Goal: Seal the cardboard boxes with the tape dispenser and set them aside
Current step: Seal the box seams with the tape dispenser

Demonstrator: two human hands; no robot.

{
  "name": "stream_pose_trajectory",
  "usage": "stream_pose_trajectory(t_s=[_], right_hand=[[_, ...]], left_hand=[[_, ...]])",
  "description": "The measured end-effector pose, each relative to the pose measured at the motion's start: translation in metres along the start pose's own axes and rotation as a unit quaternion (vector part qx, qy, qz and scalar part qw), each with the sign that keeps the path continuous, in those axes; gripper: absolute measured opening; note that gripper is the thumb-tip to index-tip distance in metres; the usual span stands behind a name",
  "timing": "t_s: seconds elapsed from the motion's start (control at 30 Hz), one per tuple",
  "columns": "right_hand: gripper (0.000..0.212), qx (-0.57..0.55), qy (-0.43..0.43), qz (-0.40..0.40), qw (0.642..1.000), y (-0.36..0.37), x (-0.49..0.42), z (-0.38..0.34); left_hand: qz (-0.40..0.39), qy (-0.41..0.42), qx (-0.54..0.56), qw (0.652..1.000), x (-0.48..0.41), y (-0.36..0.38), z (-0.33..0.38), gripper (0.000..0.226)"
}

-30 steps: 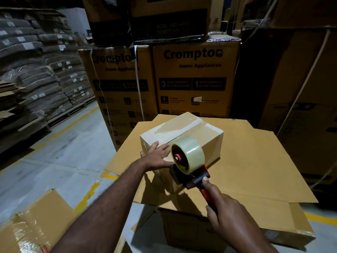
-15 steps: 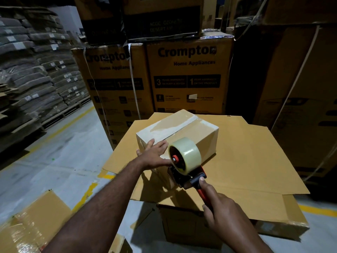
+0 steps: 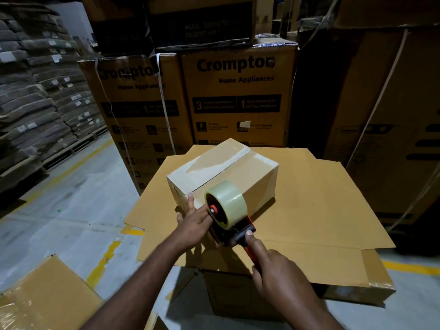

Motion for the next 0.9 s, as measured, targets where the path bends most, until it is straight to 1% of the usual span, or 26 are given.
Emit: stream_pose_trajectory(t_s=[0.07, 0.27, 0.47, 0.7, 0.8, 0.9], right_hand=[[0.078, 0.012, -0.005, -0.006, 1.000, 0.004, 0.001, -0.007], [0.076, 0.012, -0.021, -0.006, 1.000, 0.009, -0.003, -0.013], [0.071, -0.065, -0.017, -0.008, 0.998, 0.001, -0.004, -0.012], [0.068, -0.096, -0.014, -0.015, 0.995, 0.003, -0.002, -0.007], [0.065, -0.120, 0.006, -0.015, 0.993, 0.004, -0.006, -0.004], [0.064, -0.159, 0.038, -0.027, 0.986, 0.012, -0.005, -0.006]], left_hand=[[0.022, 0.002, -0.017, 1.000, 0.001, 0.006, -0.006, 0.047], [0.031, -0.021, -0.030, 0.999, 0.010, 0.001, 0.005, 0.050], [0.036, -0.034, -0.042, 0.998, 0.015, -0.004, 0.029, 0.046], [0.067, -0.049, -0.067, 0.994, 0.014, 0.003, 0.030, 0.046], [0.083, -0.049, -0.071, 0.993, 0.005, 0.011, 0.021, 0.050], [0.102, -0.029, -0.091, 0.990, 0.003, 0.018, 0.017, 0.053]])
Point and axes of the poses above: each hand's wrist, its own x-axis away from the middle knuckle, its own y-axis out of the palm, z = x × y, the point moved 1 cm from there along -x, towards the middle knuckle, and after that the axes turned 4 degrees about -z, right-handed, at the moved point
